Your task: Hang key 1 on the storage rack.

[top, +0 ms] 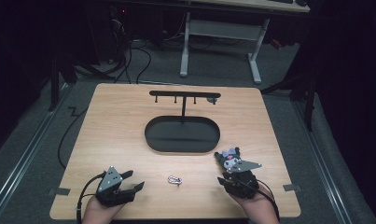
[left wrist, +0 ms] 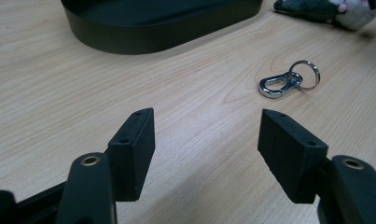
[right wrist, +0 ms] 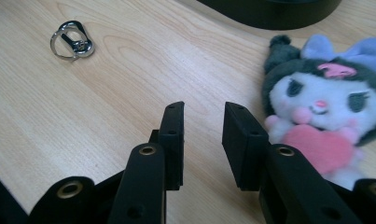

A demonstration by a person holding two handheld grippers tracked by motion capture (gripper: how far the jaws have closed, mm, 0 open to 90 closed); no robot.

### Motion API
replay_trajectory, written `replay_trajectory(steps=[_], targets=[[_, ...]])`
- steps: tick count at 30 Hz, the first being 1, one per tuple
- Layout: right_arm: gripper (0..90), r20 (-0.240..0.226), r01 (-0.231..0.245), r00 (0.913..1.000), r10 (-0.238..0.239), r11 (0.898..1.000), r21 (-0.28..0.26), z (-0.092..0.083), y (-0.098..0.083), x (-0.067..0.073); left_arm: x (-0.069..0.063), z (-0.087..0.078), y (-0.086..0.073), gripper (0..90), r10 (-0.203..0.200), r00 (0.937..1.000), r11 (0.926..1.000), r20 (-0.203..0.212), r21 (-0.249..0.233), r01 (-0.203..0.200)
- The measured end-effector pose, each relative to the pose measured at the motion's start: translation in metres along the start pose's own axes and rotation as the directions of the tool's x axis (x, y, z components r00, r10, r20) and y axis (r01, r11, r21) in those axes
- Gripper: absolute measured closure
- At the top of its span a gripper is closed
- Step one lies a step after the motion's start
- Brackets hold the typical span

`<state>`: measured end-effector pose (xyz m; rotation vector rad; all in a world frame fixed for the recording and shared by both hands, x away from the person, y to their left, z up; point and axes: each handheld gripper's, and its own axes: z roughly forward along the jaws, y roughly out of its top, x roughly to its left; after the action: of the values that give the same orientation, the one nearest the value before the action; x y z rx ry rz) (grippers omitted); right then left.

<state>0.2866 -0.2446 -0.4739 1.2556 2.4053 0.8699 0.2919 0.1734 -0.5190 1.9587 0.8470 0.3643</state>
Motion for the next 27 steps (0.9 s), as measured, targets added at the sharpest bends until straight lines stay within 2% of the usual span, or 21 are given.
replay_trajectory(steps=[5, 11, 13, 15, 17, 19, 21, 24, 27], targets=[[68.3, 0.014, 0.034, 0.9993, -0.035, 0.998, 0.062, -0.013, 0.014, -0.001, -0.001, -0.002, 0.001, 37.1, 0.005, 1.0, 1.0, 0.002, -0.006, -0.005], [66.5, 0.027, 0.046, 0.9984, -0.05, 0.986, 0.159, -0.017, 0.026, -0.007, 0.002, -0.004, 0.001, 37.1, 0.005, 1.0, 1.0, -0.002, -0.007, -0.005], [66.5, 0.034, 0.055, 0.9976, -0.061, 0.985, 0.167, -0.018, 0.028, -0.008, 0.002, -0.003, 0.0, 37.1, 0.003, 1.0, 1.0, -0.003, -0.004, -0.003], [65.2, 0.046, 0.071, 0.9956, -0.082, 0.976, 0.207, -0.02, 0.032, -0.01, 0.002, -0.003, -0.001, 37.1, 0.003, 1.0, 1.0, -0.003, 0.001, -0.003], [64.8, 0.047, 0.066, 0.9959, -0.078, 0.974, 0.218, -0.02, 0.033, -0.01, 0.002, -0.003, -0.001, 37.1, 0.005, 1.0, 1.0, -0.001, 0.003, -0.005], [63.2, 0.042, 0.056, 0.9967, -0.069, 0.966, 0.253, -0.019, 0.035, -0.014, 0.001, -0.003, -0.001, 37.1, 0.008, 1.0, 1.0, 0.0, 0.001, -0.008], [62.6, 0.047, 0.06, 0.9961, -0.075, 0.96, 0.272, -0.019, 0.036, -0.015, 0.0, -0.003, 0.0, 37.1, 0.01, 0.9999, 1.0, 0.004, 0.0, -0.01], [62.0, 0.045, 0.059, 0.9962, -0.075, 0.958, 0.282, -0.02, 0.037, -0.016, 0.0, -0.003, 0.0, 37.1, 0.009, 0.9999, 1.0, 0.006, 0.001, -0.009], [59.2, 0.05, 0.066, 0.9951, -0.085, 0.949, 0.308, -0.02, 0.039, -0.017, 0.001, -0.003, -0.001, 37.1, 0.009, 0.9999, 1.0, 0.011, 0.004, -0.009]])
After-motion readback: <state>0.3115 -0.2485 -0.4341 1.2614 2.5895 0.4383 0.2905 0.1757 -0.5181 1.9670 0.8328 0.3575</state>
